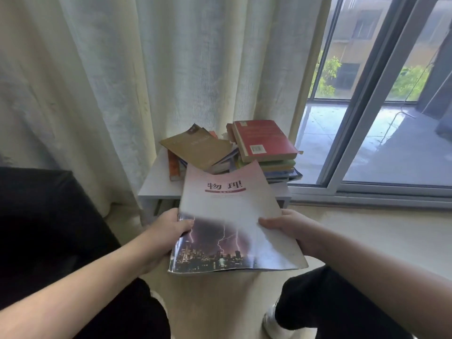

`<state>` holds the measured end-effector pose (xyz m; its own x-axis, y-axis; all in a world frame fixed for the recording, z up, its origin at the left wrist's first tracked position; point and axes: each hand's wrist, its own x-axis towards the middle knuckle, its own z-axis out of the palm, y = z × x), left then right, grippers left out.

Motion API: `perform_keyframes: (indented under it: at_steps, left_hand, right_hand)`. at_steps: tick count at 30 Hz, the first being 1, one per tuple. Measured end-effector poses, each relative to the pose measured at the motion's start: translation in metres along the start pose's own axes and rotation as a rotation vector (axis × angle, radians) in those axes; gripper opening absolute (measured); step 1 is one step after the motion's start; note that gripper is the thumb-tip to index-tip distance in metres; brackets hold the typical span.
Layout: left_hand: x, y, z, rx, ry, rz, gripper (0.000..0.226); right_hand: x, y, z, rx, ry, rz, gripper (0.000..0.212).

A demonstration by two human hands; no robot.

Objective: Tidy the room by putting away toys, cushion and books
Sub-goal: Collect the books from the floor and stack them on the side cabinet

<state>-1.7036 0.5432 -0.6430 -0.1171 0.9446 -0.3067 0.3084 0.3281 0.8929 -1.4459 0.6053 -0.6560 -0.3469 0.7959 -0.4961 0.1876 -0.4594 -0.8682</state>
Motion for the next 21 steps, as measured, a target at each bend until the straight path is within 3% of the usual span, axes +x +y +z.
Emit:
perform_keyframes:
  at_steps: [5, 9, 14, 18, 21]
  left_hand:
    - [-0.022, -0.033, 0.016, -0.025, -0.116, -0.172, 0.014]
    - [0.001, -0.053, 0.035, 0.021, -0.105, -0.245, 0.034]
    - [0.074, -0.090, 0.070, 0.163, -0.068, -0.288, 0.017]
    - [0.111, -0.111, 0.095, 0.238, -0.054, -0.355, 0.028]
    - [0.135, -0.127, 0.110, 0.220, -0.068, -0.401, 0.025]
  right_hand:
    - [-0.021, 0.042, 0.004, -0.013, -0.014, 0.179, 0.010]
    - [-0.003, 0.064, -0.005, -0.019, 0.061, 0.283, 0.014]
    - [0.049, 0.094, -0.016, -0.015, 0.164, 0.371, 0.012]
    - [0.086, 0.117, -0.022, -0.022, 0.251, 0.363, 0.008]
    - [0.113, 0.130, -0.030, 0.049, 0.245, 0.462, 0.005]
